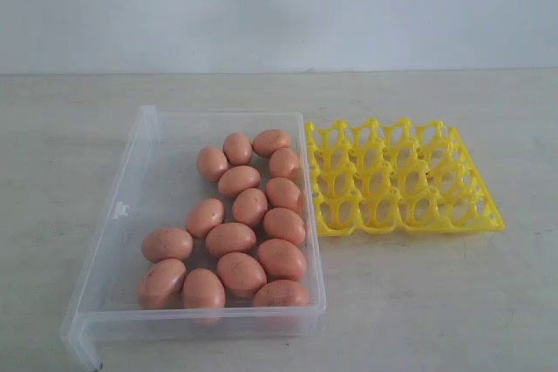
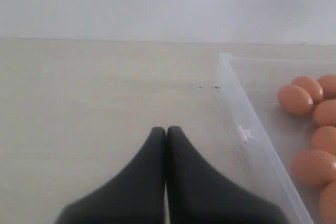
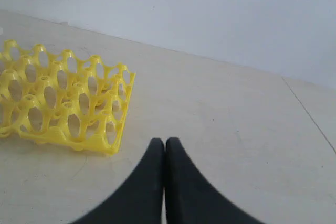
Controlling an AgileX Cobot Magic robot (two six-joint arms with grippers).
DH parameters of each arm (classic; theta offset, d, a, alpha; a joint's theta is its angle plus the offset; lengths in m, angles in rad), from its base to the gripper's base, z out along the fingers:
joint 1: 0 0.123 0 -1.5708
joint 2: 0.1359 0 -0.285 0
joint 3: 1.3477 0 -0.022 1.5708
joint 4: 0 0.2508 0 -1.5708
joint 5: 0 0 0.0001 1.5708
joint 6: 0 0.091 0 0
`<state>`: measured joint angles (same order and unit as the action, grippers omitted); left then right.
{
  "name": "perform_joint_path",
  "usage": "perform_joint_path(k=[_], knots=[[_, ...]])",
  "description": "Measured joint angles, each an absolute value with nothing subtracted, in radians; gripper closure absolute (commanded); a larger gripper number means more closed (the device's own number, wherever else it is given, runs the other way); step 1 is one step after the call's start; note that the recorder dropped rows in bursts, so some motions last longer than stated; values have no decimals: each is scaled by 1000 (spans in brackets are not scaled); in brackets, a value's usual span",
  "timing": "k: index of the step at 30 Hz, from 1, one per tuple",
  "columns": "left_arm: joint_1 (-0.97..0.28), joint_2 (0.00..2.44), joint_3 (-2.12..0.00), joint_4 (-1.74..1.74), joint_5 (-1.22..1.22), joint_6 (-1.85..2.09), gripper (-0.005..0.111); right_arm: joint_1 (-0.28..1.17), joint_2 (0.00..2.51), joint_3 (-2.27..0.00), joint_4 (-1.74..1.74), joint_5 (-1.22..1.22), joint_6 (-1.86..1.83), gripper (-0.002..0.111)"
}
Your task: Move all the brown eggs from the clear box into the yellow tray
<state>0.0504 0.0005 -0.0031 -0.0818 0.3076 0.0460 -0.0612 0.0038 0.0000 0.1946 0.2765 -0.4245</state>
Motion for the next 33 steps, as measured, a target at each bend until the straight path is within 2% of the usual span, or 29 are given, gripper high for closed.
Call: perform_joint_path(k=[33], knots=[[50,1,-3,-82,308,46,111,-61,4,0,197,263,-452,108]])
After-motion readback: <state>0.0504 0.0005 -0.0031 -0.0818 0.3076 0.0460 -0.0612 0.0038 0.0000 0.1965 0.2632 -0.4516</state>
